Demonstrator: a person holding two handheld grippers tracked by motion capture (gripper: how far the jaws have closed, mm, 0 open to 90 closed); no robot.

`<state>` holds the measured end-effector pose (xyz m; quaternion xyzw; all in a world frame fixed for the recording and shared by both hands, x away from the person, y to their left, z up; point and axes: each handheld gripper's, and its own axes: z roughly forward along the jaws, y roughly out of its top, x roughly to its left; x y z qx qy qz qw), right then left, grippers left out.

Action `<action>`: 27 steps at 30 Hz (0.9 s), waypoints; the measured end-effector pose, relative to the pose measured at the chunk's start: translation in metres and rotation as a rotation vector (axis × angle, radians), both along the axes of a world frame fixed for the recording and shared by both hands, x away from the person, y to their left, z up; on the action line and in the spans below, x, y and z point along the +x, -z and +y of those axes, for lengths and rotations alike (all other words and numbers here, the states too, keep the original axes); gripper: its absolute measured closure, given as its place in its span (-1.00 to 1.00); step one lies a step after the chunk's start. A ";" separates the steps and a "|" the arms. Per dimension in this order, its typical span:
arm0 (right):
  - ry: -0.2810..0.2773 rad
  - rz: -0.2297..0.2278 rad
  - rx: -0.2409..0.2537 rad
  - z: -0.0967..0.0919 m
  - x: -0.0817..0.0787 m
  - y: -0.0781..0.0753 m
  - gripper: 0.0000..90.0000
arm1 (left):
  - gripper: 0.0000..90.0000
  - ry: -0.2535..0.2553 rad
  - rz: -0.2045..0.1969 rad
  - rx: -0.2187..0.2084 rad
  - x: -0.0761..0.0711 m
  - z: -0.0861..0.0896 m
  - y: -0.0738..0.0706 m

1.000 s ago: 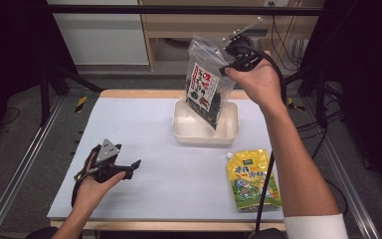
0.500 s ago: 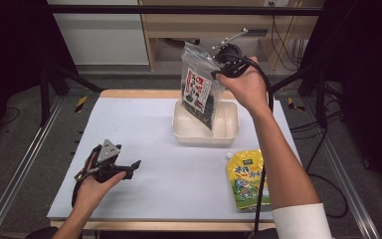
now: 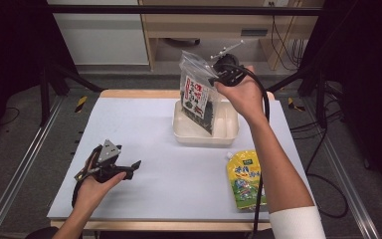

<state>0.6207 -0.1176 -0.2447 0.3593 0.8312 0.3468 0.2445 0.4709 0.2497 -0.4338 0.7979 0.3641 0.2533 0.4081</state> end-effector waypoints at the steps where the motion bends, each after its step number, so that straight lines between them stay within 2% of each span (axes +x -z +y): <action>1: 0.001 0.000 0.001 0.001 0.000 0.001 0.87 | -0.78 0.000 0.000 0.000 0.000 0.000 0.000; 13: -0.013 0.025 -0.005 0.008 -0.001 0.019 0.86 | -0.78 0.005 0.007 0.009 0.000 -0.001 0.001; 27: -0.018 0.040 0.015 0.001 -0.004 0.022 0.80 | -0.78 0.011 0.011 0.022 0.000 -0.003 0.002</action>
